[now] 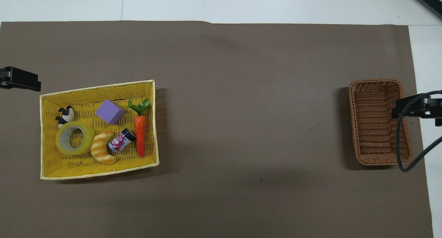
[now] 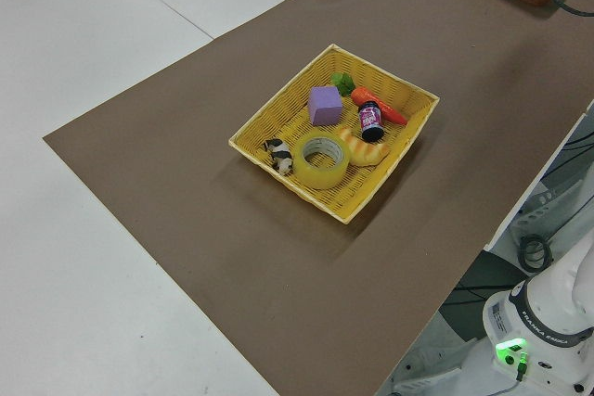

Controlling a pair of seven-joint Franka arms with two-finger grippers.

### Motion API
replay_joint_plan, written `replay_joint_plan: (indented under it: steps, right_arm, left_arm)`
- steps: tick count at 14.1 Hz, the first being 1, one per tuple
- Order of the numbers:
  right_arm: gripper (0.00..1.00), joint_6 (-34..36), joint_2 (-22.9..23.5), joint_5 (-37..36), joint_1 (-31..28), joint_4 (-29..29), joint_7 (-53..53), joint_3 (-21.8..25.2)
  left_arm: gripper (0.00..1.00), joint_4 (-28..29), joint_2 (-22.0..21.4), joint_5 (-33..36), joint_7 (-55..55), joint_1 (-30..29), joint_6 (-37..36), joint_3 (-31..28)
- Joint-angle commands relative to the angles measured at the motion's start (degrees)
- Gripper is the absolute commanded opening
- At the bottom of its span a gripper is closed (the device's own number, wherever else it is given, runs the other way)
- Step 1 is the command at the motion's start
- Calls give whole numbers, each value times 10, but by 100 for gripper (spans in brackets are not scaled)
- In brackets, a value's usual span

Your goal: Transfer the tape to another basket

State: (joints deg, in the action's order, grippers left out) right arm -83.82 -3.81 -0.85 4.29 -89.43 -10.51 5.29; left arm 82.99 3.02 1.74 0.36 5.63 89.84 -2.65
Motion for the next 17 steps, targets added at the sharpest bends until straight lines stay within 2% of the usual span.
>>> replay_joint_plan:
  steps: [1,17]
  right_arm:
    - [100,9,5,4,-3,9,18,2]
    - [100,9,5,4,-3,10,18,2]
  left_arm:
    - [100,20,-18,-4,9,5,-11,-5]
    - [100,24,-21,-5,8,-3,-5,-5]
